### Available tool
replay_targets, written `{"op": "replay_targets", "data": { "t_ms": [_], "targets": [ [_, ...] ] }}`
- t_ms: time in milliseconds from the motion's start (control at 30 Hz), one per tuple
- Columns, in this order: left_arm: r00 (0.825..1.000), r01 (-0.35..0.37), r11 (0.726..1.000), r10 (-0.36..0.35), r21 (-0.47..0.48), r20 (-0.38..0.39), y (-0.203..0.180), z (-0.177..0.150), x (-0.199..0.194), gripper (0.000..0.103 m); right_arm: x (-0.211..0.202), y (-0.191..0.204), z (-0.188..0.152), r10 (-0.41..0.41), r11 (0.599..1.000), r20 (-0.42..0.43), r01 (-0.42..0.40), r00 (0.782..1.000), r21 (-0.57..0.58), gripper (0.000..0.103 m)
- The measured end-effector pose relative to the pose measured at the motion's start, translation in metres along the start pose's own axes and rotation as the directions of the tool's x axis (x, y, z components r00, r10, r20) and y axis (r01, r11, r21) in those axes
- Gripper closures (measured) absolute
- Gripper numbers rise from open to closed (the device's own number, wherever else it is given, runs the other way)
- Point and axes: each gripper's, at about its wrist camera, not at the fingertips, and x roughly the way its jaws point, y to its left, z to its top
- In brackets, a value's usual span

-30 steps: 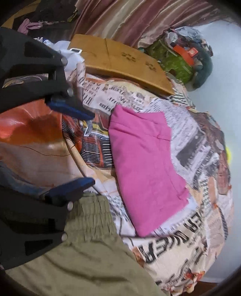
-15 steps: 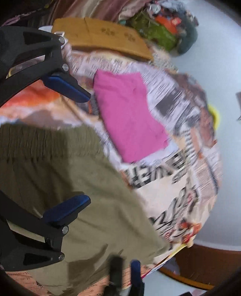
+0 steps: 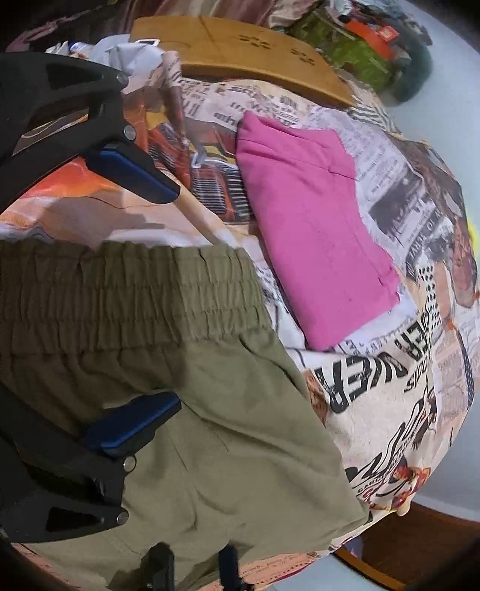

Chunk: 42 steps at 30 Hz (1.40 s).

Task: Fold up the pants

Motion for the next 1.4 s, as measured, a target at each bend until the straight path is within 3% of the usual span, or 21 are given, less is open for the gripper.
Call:
{"op": "replay_targets", "data": {
  "t_ms": [500, 833, 1033, 1167, 1333, 1400],
  "targets": [
    [0.997, -0.073, 0.997, 0.073, 0.008, 0.036, 0.008, -0.024, -0.023, 0.0, -0.038, 0.011, -0.051, -0.163, 0.985, 0.074, 0.166, 0.984, -0.039, 0.018],
    [0.989, -0.119, 0.993, 0.118, -0.001, 0.085, 0.008, -0.047, -0.042, 0.0, -0.066, -0.015, -0.103, -0.165, 0.98, 0.123, 0.149, 0.979, 0.129, 0.018],
    [0.984, -0.149, 0.989, 0.151, -0.021, 0.095, 0.011, -0.05, -0.06, 0.0, -0.075, -0.015, -0.113, -0.181, 0.971, 0.135, 0.155, 0.974, 0.181, 0.018],
    [0.969, -0.199, 0.979, 0.202, -0.04, 0.141, 0.012, -0.057, -0.089, 0.0, -0.089, -0.007, -0.113, -0.197, 0.97, 0.171, 0.167, 0.965, 0.176, 0.018],
    [0.968, -0.145, 0.983, 0.165, -0.115, 0.189, 0.023, -0.067, -0.126, 0.0, -0.11, 0.014, -0.104, -0.184, 0.978, 0.267, 0.148, 0.946, 0.15, 0.018],
    [0.973, -0.089, 0.983, 0.12, -0.162, 0.197, 0.029, -0.071, -0.138, 0.0, -0.114, 0.026, -0.099, -0.168, 0.983, 0.299, 0.137, 0.939, 0.123, 0.018]
  ]
}}
